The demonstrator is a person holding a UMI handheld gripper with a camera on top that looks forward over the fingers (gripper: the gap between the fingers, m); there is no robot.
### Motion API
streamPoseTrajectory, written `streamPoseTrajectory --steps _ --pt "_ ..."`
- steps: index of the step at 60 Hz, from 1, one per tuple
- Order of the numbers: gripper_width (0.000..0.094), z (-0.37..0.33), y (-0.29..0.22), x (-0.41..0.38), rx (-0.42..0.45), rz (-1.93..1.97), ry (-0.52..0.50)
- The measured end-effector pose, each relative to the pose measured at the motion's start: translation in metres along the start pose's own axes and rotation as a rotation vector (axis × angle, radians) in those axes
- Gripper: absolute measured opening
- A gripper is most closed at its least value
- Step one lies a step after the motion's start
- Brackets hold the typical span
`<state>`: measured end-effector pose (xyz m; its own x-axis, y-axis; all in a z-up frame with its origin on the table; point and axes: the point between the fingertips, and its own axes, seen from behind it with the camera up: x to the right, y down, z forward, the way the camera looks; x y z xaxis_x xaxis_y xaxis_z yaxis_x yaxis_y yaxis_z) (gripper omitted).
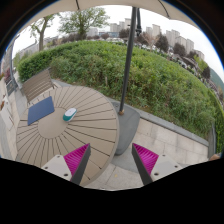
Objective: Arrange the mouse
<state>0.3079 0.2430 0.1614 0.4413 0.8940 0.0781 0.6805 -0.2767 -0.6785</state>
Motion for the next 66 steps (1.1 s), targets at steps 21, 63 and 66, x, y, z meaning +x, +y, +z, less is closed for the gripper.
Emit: streamPoseTrajectory --steps 21,63,66 --pt "0.0852 0.025 -0.015 -0.097 0.016 -0.092 -0.140" --pt "0.0854 0.180 -0.034 -0.240 0.120 -0.118 -0.264" --pt "0.0855 0.195 -0.038 -0.244 0.131 -0.112 -0.264"
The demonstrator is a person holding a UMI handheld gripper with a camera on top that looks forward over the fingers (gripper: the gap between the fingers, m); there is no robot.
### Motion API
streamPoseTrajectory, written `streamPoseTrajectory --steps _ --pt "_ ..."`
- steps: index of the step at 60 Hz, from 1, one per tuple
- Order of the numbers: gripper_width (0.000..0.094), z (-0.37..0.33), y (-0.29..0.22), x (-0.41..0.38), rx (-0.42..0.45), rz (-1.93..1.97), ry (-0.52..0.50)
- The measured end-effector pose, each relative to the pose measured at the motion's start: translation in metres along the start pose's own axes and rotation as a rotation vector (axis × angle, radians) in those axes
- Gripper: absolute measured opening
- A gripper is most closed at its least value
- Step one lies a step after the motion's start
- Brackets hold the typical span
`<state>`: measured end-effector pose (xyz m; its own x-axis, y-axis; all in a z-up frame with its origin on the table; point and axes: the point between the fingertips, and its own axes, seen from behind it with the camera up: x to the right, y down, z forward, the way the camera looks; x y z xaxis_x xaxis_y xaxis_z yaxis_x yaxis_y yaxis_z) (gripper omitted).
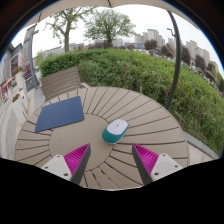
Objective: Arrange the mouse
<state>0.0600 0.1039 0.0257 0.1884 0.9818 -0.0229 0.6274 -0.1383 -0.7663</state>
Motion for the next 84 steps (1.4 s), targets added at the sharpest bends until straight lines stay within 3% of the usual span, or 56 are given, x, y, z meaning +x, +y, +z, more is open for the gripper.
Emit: streamPoseTrajectory --steps 17,37,40,42,43,44,51,57,68,74,84 --pt "0.0858 0.080 -0.015 -0.004 0.000 0.005 0.014" --pt "0.0818 0.109 -0.035 -0.011 -0.002 -0.012 0.022" --pt "0.0782 0.109 -0.035 -0.010 0.008 -0.010 0.023" --pt "0.0708 0.107 -0.035 -0.008 0.011 -0.010 0.027" --pt "0.0621 0.108 -0.035 -0.007 0.012 -0.013 0.033" --pt "0.0471 0.109 -0.035 -0.005 0.014 -0.020 0.049" --pt "0.0431 0.104 -0.038 -0.010 -0.037 -0.006 0.045" --pt "0.0432 0.080 -0.095 -0.040 0.043 -0.029 0.012" --pt "0.0431 0.073 -0.182 -0.163 0.145 -0.083 -0.126" --pt "0.0428 0.107 -0.181 -0.223 0.143 -0.108 -0.157" --pt "0.0432 0.171 -0.116 -0.269 0.019 -0.137 -0.156"
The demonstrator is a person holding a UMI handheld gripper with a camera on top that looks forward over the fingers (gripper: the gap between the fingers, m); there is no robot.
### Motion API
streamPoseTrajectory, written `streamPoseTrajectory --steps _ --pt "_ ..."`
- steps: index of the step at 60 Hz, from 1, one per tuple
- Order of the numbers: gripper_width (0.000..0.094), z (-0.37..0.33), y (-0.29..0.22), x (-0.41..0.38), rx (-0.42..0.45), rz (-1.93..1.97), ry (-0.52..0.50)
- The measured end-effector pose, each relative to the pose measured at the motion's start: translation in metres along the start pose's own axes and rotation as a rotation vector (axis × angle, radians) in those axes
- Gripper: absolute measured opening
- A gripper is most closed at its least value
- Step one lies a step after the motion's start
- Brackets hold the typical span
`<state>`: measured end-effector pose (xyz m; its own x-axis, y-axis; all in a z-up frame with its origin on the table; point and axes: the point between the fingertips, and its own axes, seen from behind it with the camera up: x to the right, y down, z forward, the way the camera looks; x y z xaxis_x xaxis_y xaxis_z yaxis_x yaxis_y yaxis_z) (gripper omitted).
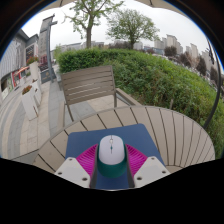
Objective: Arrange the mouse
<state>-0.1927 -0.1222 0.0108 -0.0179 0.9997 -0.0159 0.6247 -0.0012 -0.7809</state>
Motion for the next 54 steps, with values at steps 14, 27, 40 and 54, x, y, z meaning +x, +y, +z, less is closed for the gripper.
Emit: streamPoseTrajectory --steps 14,27,40,54 --pt "0.0746 0.007 0.021 -0.004 -0.043 0.011 0.028" --pt "0.0847 -0.104 0.017 0.021 -0.107 0.061 0.067" --pt "0.0860 -0.273 0.061 0.066 -0.222 0.059 0.145" --pt "0.0862 -0.369 0.094 0.103 -0.237 0.137 0.230"
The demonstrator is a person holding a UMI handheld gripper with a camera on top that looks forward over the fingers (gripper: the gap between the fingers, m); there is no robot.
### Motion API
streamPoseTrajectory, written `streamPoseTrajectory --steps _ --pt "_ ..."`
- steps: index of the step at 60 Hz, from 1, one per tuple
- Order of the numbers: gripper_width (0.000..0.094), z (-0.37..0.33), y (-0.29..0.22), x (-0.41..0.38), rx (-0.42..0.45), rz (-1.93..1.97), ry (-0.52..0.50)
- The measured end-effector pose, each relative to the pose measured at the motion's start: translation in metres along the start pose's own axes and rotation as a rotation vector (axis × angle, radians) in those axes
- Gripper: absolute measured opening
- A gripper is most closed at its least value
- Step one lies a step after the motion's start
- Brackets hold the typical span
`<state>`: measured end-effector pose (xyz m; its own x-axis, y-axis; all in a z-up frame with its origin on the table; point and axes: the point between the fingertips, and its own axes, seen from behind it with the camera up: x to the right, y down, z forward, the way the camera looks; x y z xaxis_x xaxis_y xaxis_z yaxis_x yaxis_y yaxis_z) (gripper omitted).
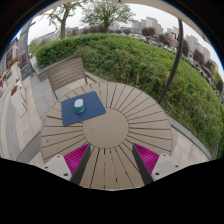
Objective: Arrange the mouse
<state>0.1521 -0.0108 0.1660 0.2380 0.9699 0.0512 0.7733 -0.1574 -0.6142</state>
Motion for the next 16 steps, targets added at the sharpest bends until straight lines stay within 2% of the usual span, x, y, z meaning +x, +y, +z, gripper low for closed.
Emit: streamPoseTrajectory --steps 16 --pt "0.0861 -0.015 0.009 0.042 0.017 0.043 0.046"
